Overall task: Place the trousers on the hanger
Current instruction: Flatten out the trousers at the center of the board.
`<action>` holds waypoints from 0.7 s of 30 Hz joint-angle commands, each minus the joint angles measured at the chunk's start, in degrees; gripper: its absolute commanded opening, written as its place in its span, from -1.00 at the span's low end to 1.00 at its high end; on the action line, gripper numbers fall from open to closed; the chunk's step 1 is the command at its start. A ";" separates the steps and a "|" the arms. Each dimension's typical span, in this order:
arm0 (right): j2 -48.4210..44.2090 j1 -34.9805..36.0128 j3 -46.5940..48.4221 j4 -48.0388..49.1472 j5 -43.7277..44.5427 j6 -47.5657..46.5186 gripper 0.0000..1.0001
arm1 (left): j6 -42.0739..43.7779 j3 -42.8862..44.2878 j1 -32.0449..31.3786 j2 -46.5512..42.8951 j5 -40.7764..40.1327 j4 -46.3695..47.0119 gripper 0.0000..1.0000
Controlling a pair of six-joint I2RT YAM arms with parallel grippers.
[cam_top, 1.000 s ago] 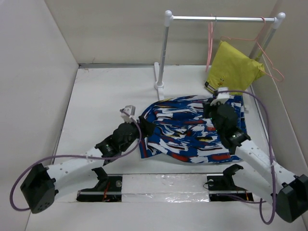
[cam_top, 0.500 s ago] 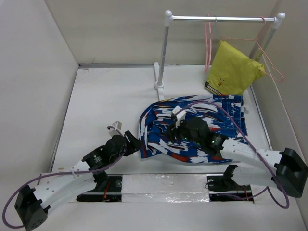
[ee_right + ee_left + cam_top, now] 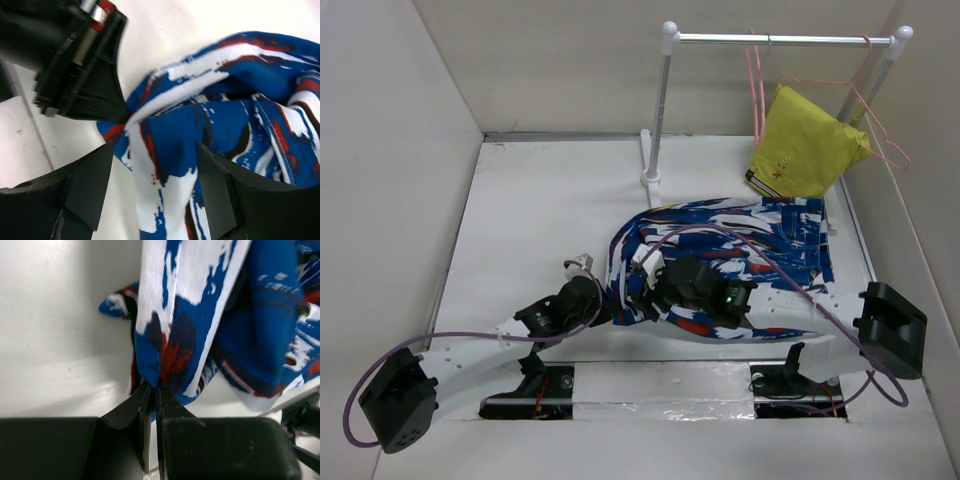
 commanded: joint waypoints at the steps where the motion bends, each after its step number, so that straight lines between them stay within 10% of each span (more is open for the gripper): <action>1: 1.03 -0.07 0.37 2.40 4.08 -1.01 0.44 | 3.49 6.08 0.11 -0.11 -7.96 1.20 -1.00; 5: 5.24 -0.07 0.37 1.52 8.12 -0.49 0.22 | 7.62 15.20 0.11 0.51 -16.85 -6.17 -1.00; 11: 4.11 -0.07 -0.07 0.82 11.30 -1.63 -0.94 | 12.45 27.41 1.24 -0.02 -28.80 -14.00 -1.00; 21: -6.08 -0.07 -5.78 -1.11 3.74 -2.42 -1.00 | 30.38 50.02 7.13 4.37 -38.15 -12.36 -1.00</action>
